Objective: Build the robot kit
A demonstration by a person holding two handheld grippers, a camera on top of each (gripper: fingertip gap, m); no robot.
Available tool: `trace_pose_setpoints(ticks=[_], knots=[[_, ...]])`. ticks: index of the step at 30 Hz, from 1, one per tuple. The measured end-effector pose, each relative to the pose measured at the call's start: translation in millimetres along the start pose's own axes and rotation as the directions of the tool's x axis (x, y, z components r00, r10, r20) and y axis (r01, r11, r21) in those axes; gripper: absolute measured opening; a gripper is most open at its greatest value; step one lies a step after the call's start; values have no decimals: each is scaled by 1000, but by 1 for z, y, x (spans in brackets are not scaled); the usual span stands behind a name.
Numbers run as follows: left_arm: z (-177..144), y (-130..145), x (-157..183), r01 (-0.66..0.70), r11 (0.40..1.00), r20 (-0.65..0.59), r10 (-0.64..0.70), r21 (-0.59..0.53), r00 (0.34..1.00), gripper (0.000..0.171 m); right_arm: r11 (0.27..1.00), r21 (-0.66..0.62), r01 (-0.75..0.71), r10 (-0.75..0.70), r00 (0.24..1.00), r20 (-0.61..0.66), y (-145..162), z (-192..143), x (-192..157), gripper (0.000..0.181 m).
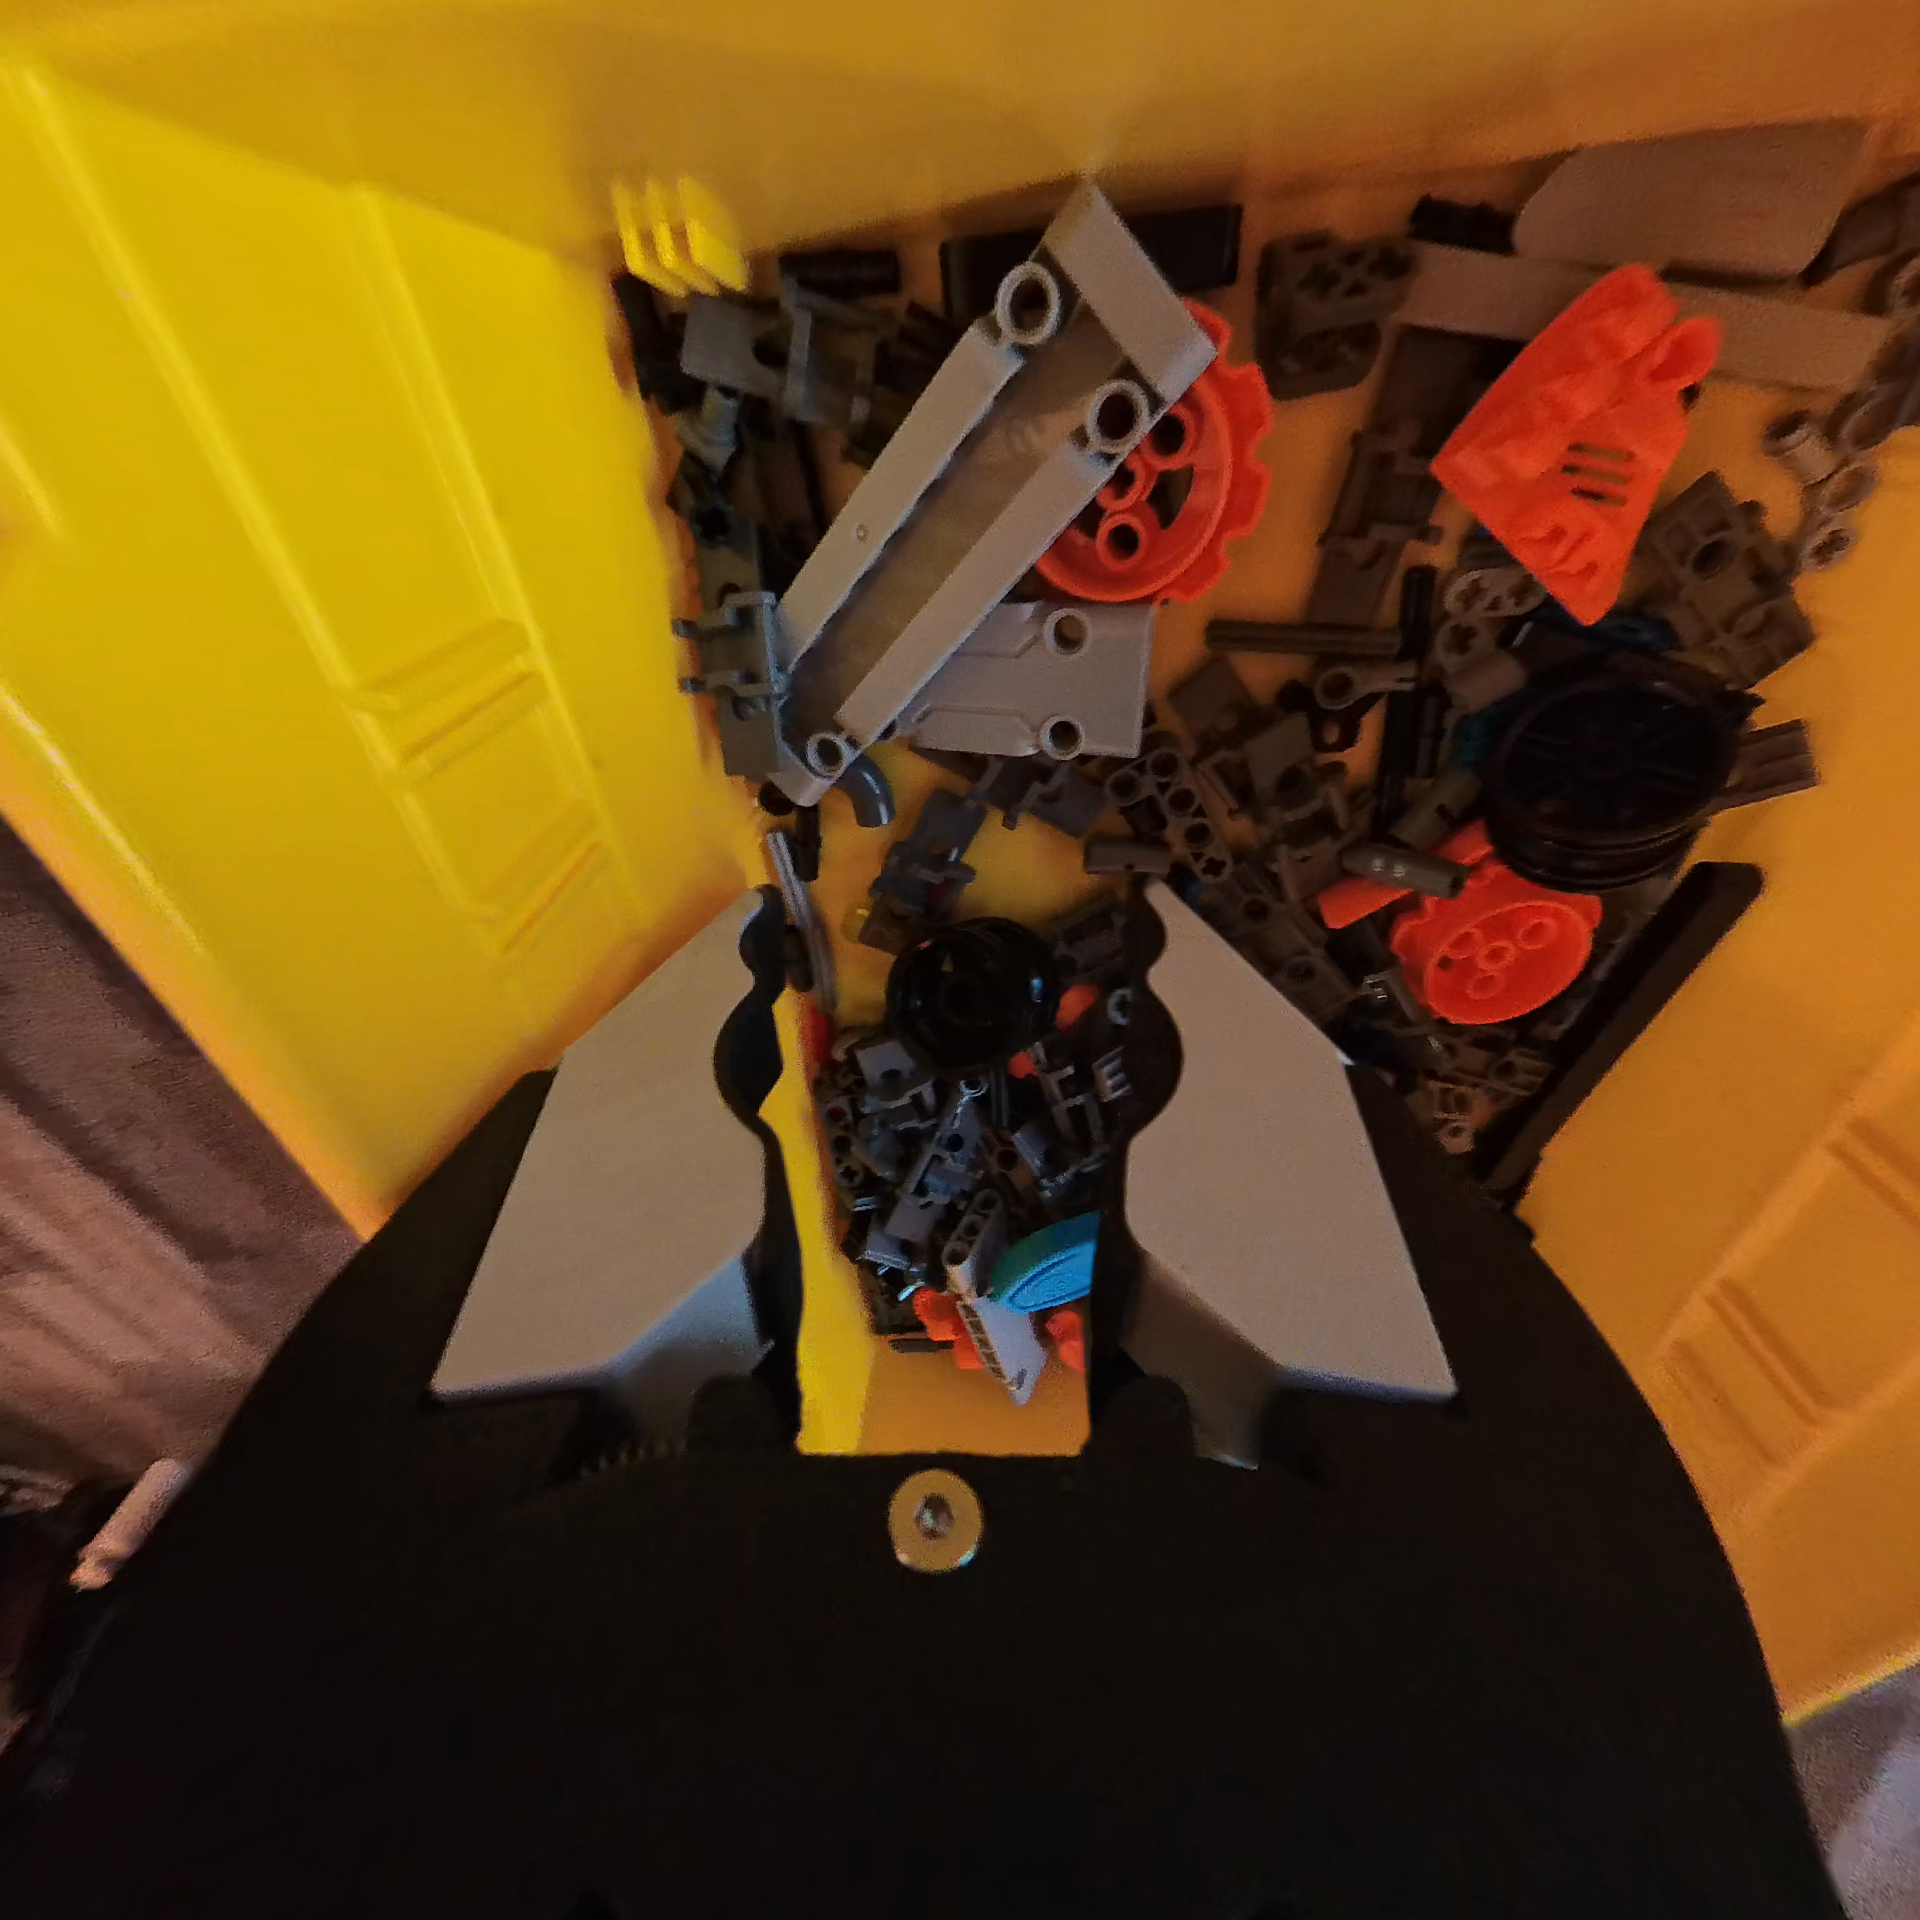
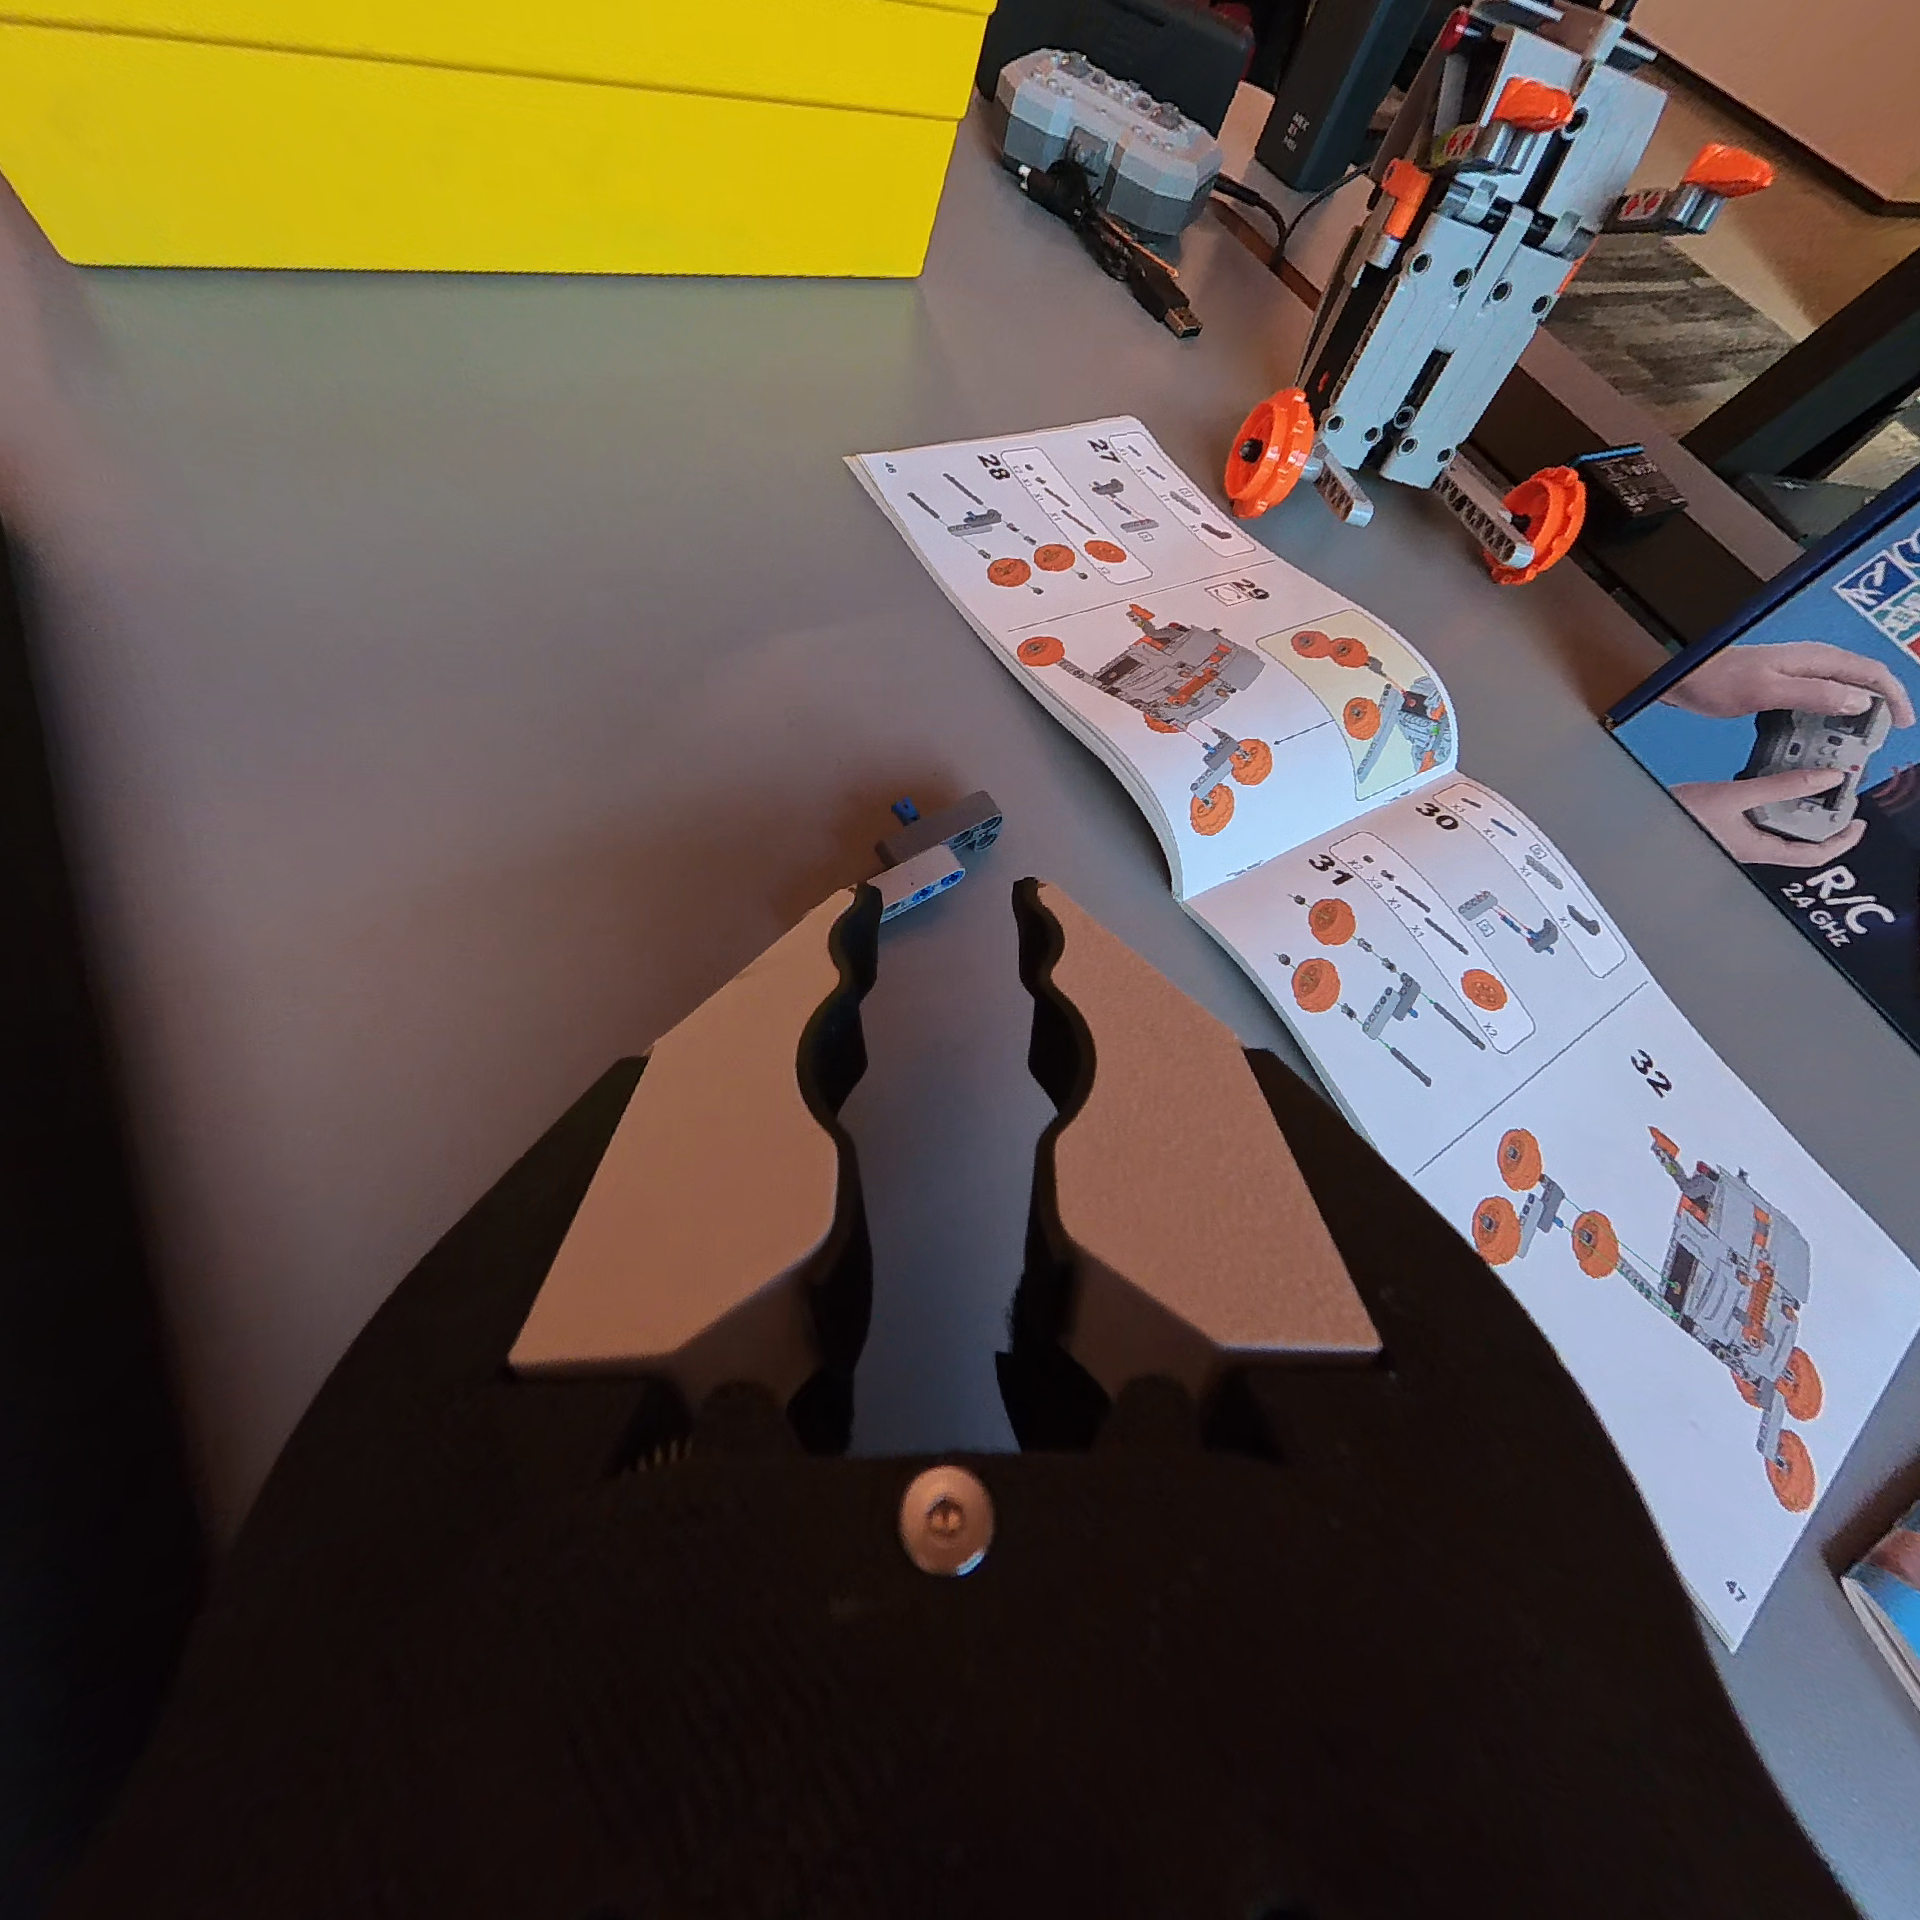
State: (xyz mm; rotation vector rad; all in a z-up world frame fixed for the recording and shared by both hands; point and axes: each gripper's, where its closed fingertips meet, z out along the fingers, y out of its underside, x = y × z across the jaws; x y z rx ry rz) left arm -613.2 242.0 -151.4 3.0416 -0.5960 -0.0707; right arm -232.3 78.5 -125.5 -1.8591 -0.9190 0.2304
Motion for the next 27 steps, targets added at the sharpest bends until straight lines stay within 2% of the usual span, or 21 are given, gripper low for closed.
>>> trace_pose_setpoints(ticks=[8, 11, 15, 19, 22, 24, 26, 27], knots=[[2, -2, 22, 90, 996, -130, -87, 23, 988, 110, 1000, 8, 17, -17, 1000, 9, -3, -1, -4, 25], [10, 8, 32, 115, 993, -175, -119, -33, 977, 125, 1000, 0, 8, -8, 1000, 21, 0, 0, -6, 25], [11, 15, 32, 84, 996, -148, -87, -30, 985, 126, 999, 14, 29, -29, 999, 18, -5, -4, -8, 25], [8, 31, 36, 114, 989, -196, -131, -93, 972, 127, 1000, 19, 18, -19, 999, 32, -6, -3, -10, 25], [4, 43, 39, 95, 986, -237, -125, -135, 963, 113, 1000, -5, 27, -27, 999, 44, -2, -1, -13, 25], [-4, 49, 37, 40, 991, -231, -69, -127, 971, 89, 999, 20, 48, -49, 998, 37, -8, -4, -15, 25], [-12, 58, 28, -15, 992, -180, -7, -121, 984, 93, 998, 33, 46, -47, 998, 37, -10, -4, -15, 25], [-17, 62, 32, -37, 993, -202, 12, -116, 979, 88, 999, 28, 38, -40, 998, 43, -9, -3, -15, 25]])
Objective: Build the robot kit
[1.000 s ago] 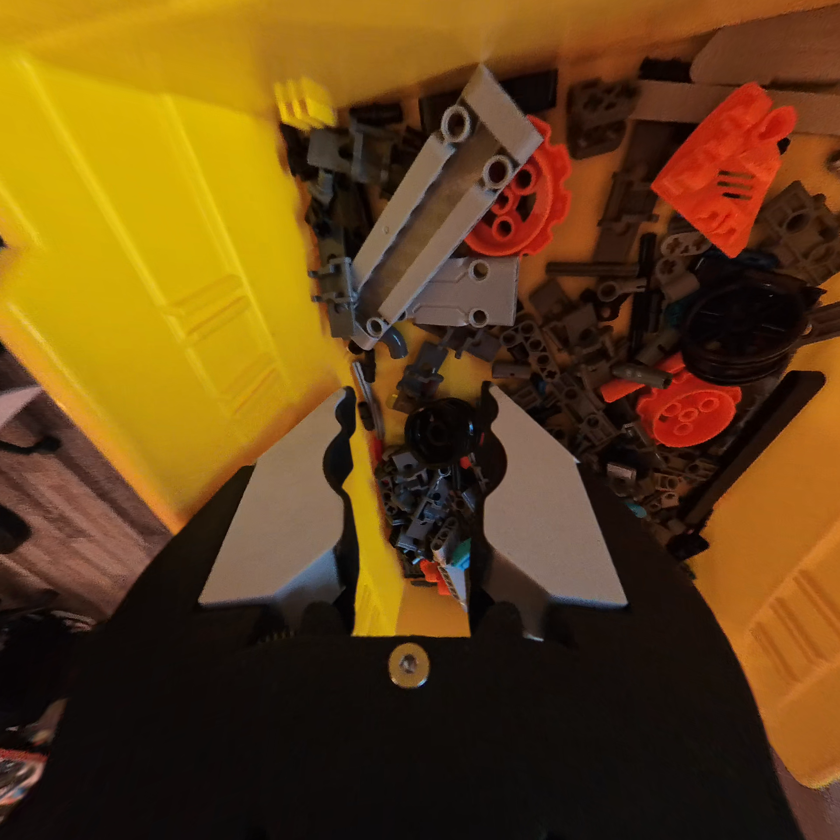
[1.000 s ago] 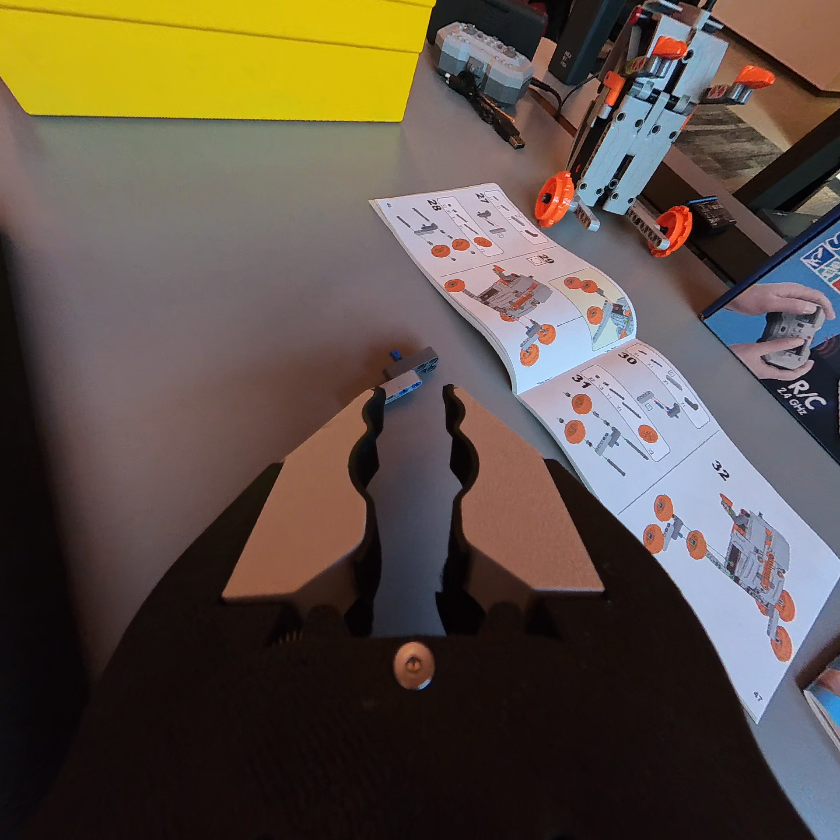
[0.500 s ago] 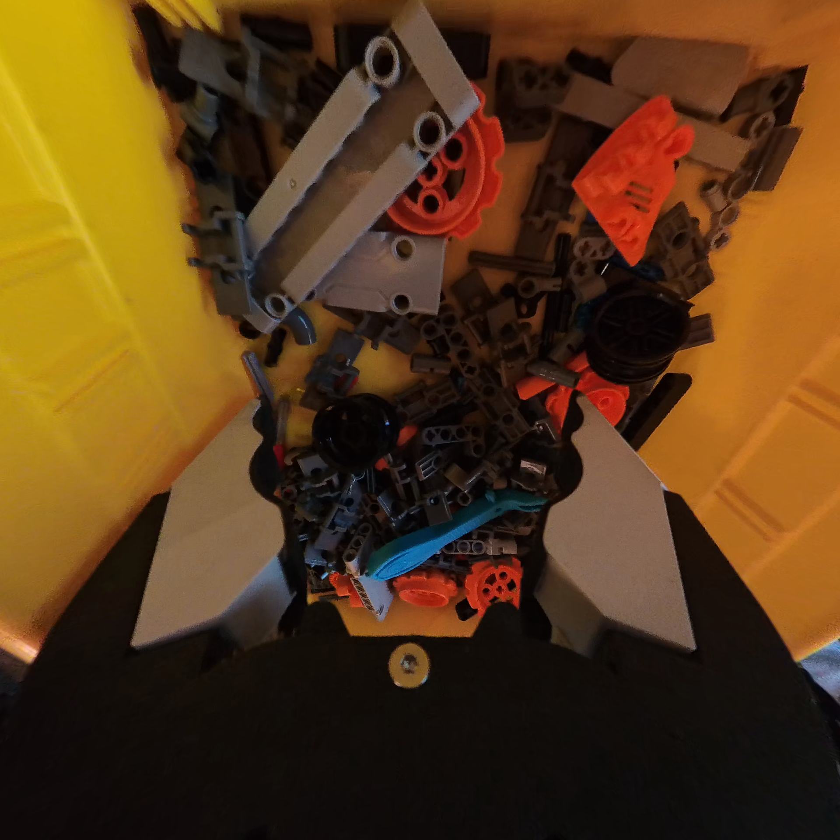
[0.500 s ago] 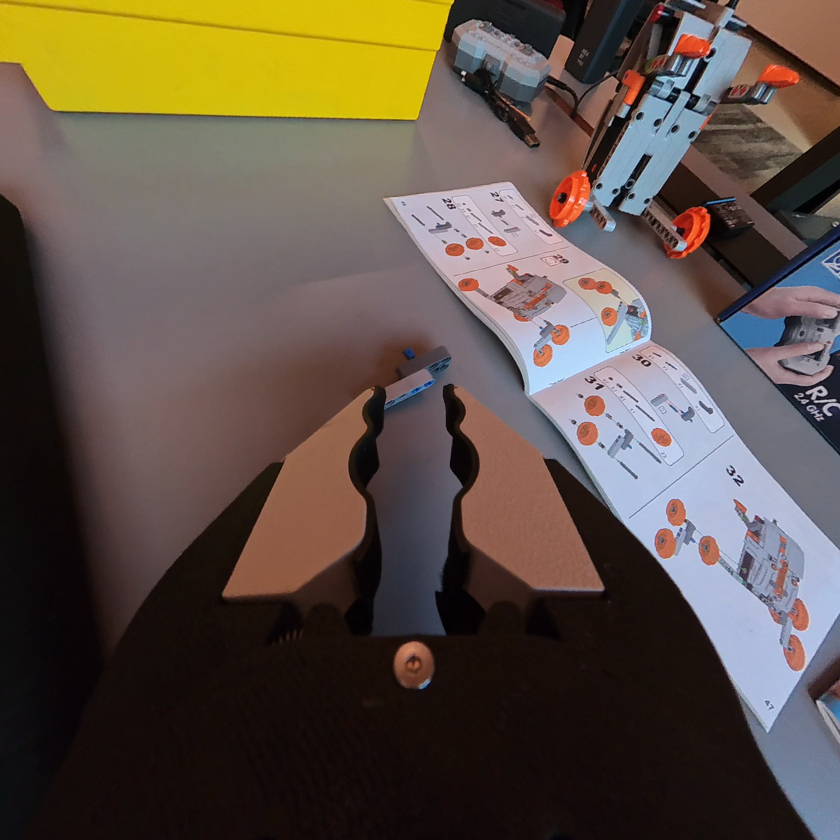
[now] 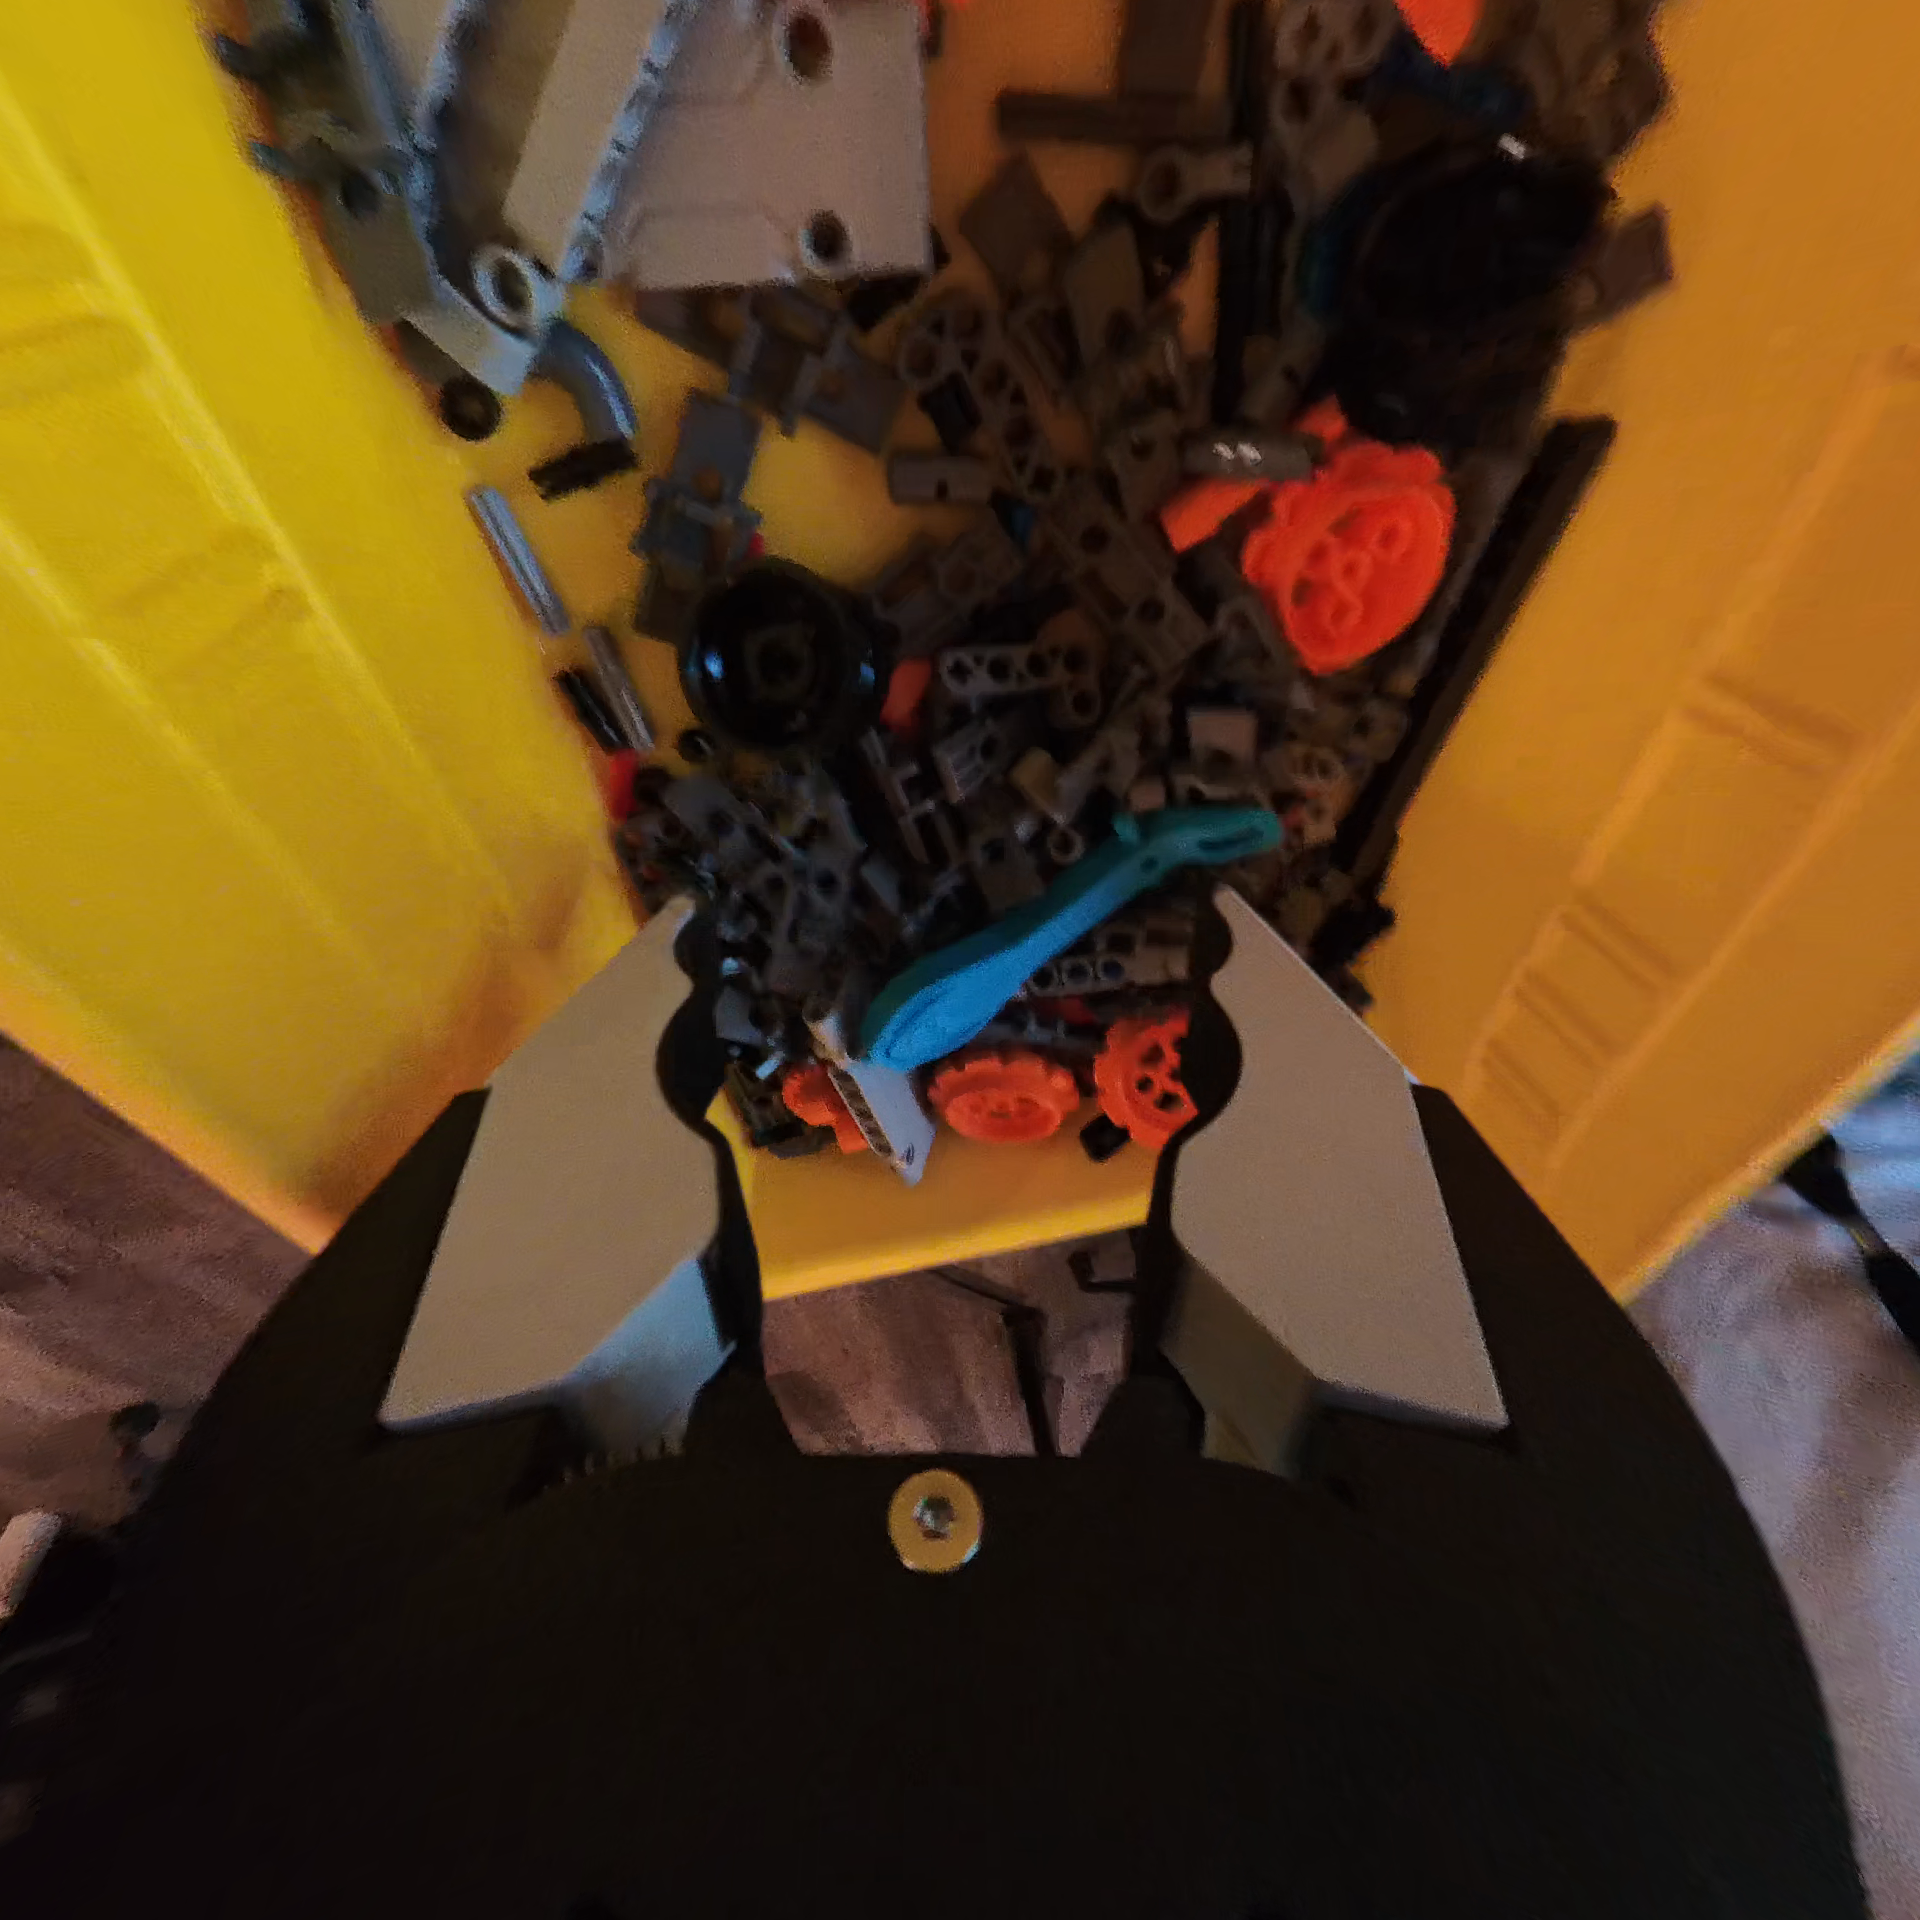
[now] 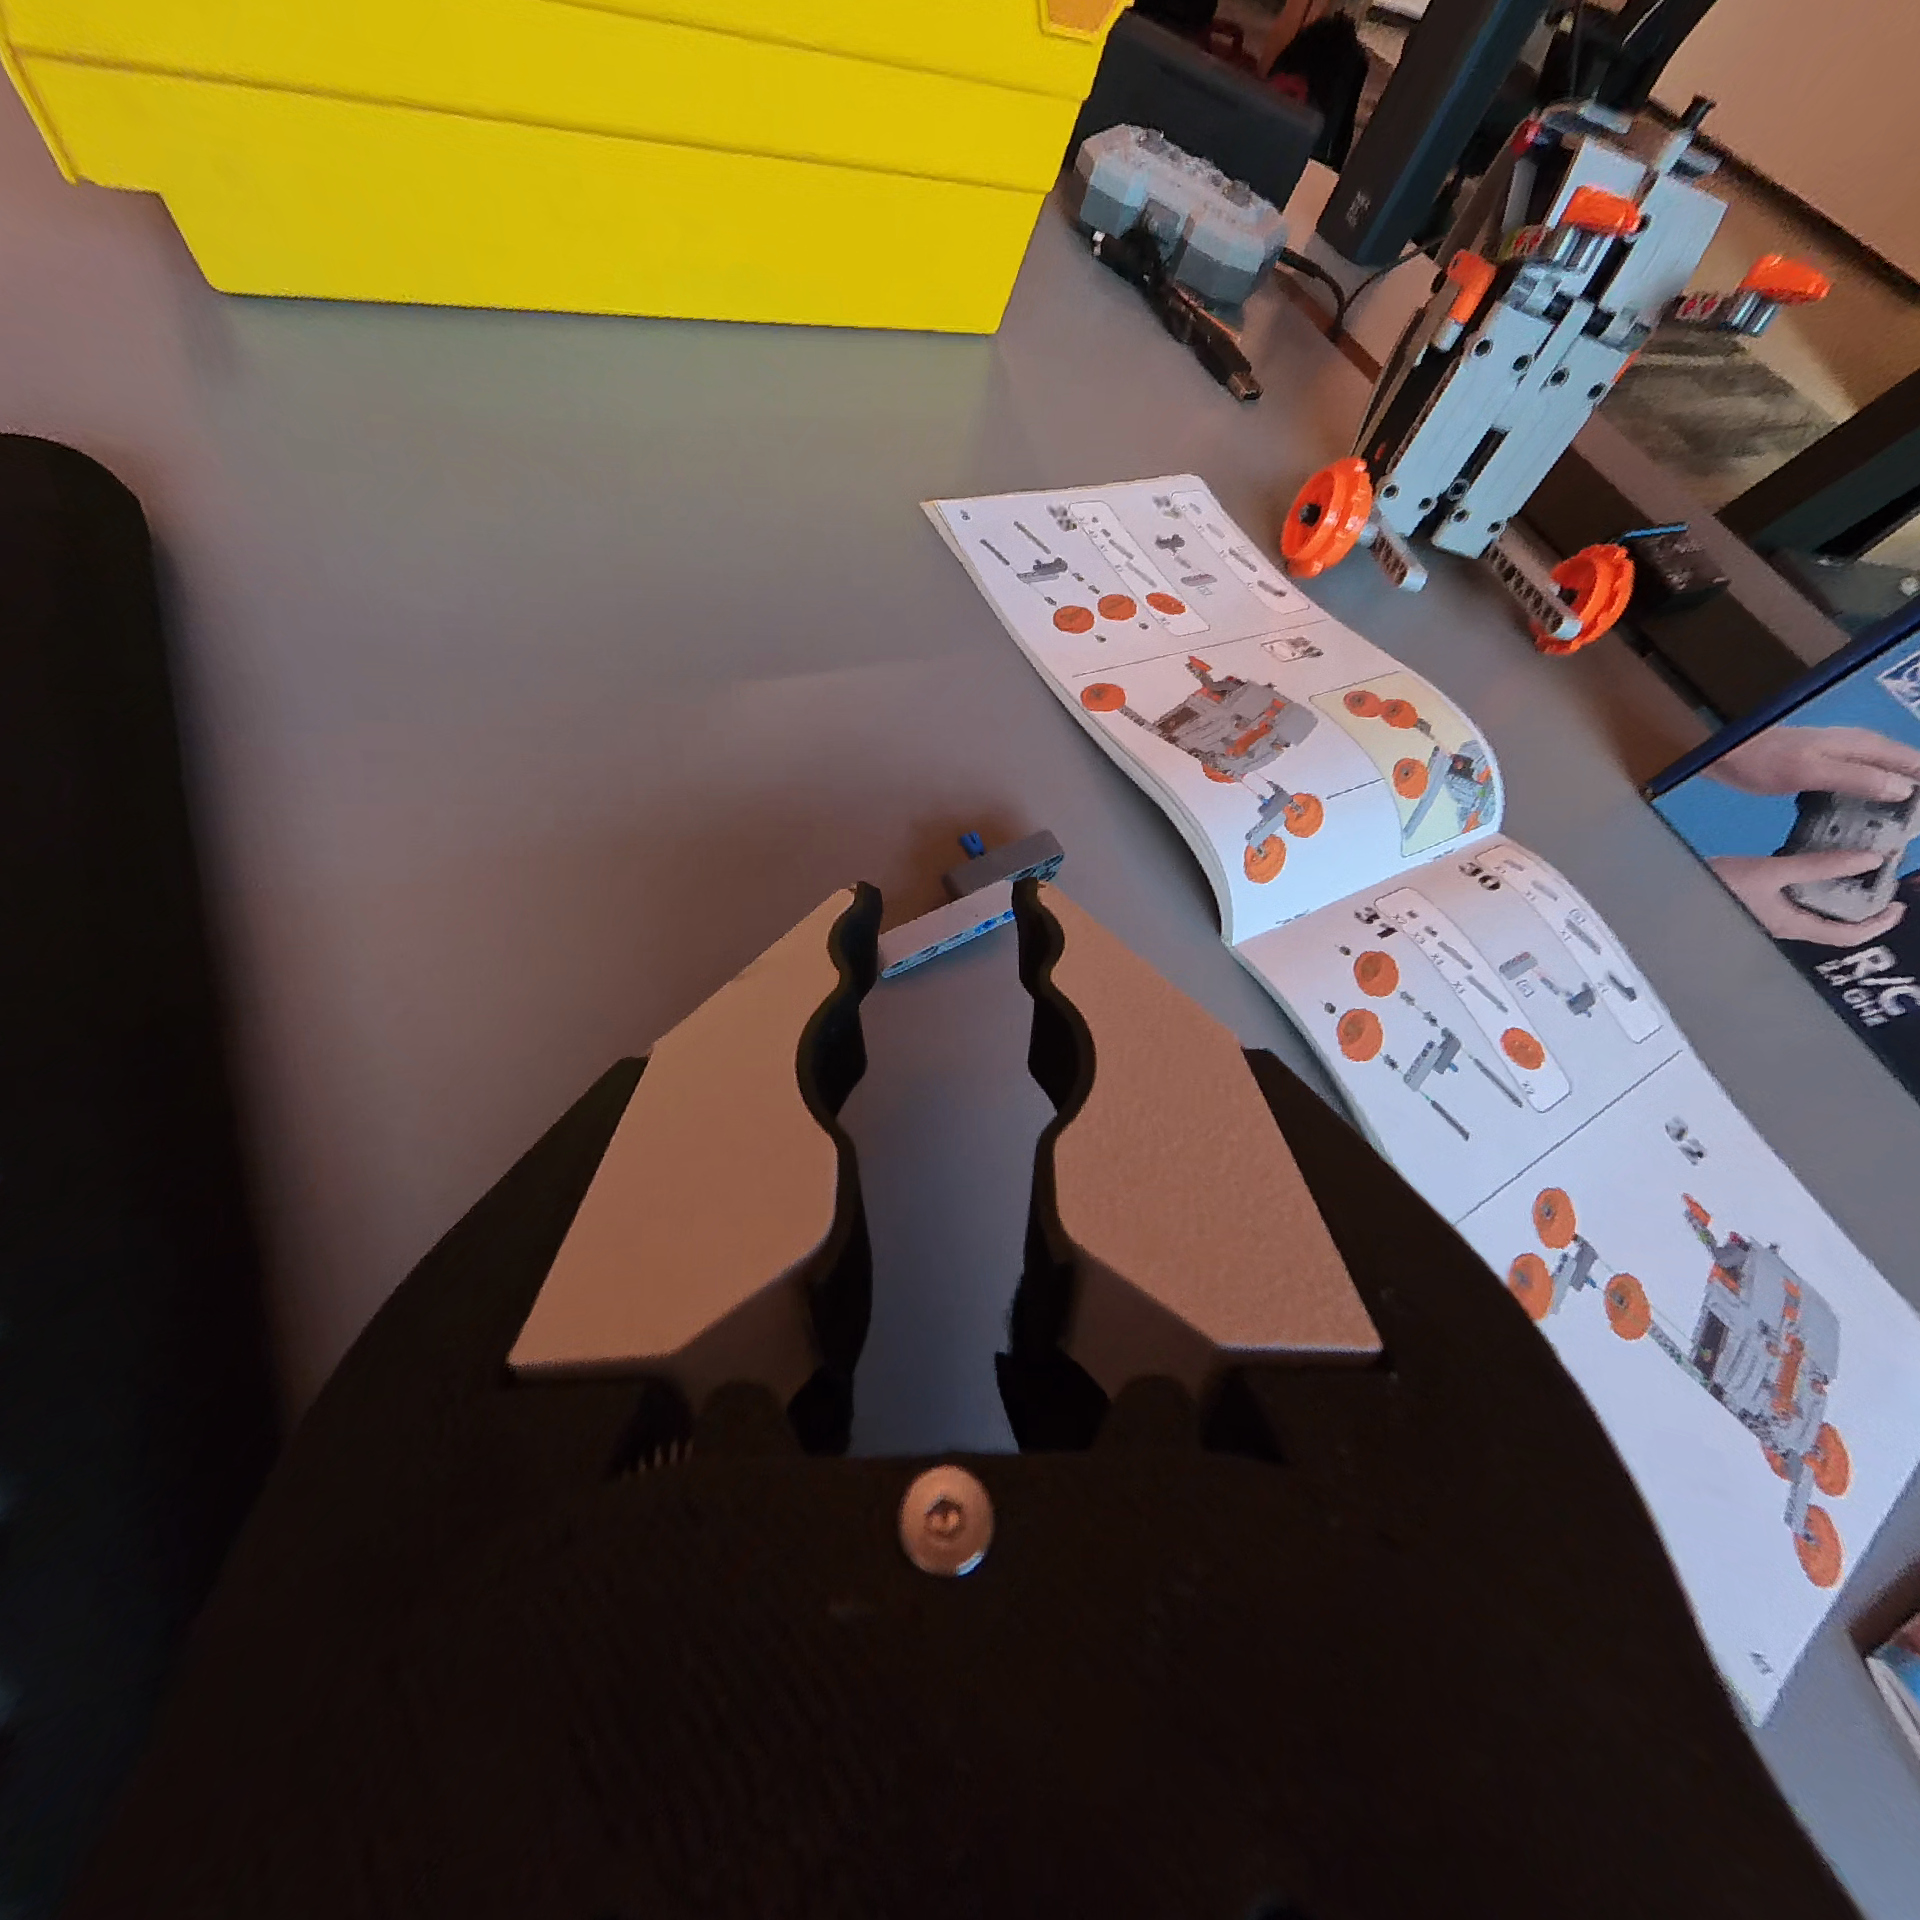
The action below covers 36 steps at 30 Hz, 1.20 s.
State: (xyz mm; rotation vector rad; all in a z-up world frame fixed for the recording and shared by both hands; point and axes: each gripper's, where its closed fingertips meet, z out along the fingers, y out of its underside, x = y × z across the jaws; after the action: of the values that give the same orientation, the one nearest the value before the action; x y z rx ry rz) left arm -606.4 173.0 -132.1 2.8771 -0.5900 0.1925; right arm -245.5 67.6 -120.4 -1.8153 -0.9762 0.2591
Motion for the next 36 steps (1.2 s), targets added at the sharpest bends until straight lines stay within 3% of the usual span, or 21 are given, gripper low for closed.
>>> trace_pose_setpoints(ticks=[3, 5, 6, 7, 9, 13, 16, 18, 20, 24, 26, 27, 30, 31, 33, 36], knots=[[-13, 7, 8, -34, 999, -60, 36, 29, 998, 70, 1000, -27, -15, 15, 1000, 20, 5, 2, -3, 25], [-15, 11, 6, -70, 997, -68, 71, 24, 995, 73, 1000, -9, 8, -8, 1000, 15, 1, 1, -5, 25], [-15, 12, 4, -81, 997, -64, 82, 20, 995, 63, 1000, 0, 19, -19, 1000, 12, -1, 0, -5, 25], [-14, 12, 1, -90, 996, -58, 91, 21, 994, 48, 1000, 1, 25, -25, 1000, 10, -1, 1, -5, 25], [-14, 6, -6, -107, 993, -22, 108, 59, 994, 34, 1000, -12, 19, -19, 1000, 12, 3, 3, -4, 25], [-11, 0, -23, -99, 994, 80, 94, 56, 992, 25, 1000, -17, -1, 1, 1000, 5, 5, 2, -1, 25], [1, 1, -24, -36, 999, 68, 36, 0, 997, 29, 1000, -8, -13, 13, 1000, 0, 4, 2, 1, 25], [4, 4, -33, -13, 999, 141, 21, -53, 990, 38, 1000, -23, -13, 13, 1000, -2, 8, 3, 2, 25], [3, -1, -26, -35, 998, 134, 41, -43, 990, 38, 1000, -21, -10, 9, 1000, -5, 7, 2, 2, 25], [-4, -12, 12, -92, 996, -27, 92, 17, 995, 39, 1000, -15, -9, 9, 1000, -2, 6, 2, 1, 25], [-7, -12, 46, -210, 977, -171, 213, 37, 962, 47, 1000, -21, -8, 9, 1000, 4, 7, 2, 0, 25], [-7, -14, 53, -291, 955, -173, 297, 62, 939, 57, 1000, -23, -6, 6, 1000, 6, 7, 3, 0, 25], [-3, -28, 40, -544, 832, 97, 536, 110, 839, 82, 1000, -28, 3, -3, 1000, 3, 7, 3, -1, 25], [-3, -31, 40, -587, 800, 140, 571, 125, 809, 83, 1000, -27, 3, -3, 1000, 2, 7, 3, 0, 25], [-3, -38, 39, -608, 782, 188, 582, 137, 791, 79, 1000, -25, 0, 0, 1000, 1, 7, 3, 0, 25], [-1, -36, 37, -601, 791, 162, 582, 113, 797, 80, 1000, -30, -8, 8, 1000, 3, 9, 3, 1, 25]])
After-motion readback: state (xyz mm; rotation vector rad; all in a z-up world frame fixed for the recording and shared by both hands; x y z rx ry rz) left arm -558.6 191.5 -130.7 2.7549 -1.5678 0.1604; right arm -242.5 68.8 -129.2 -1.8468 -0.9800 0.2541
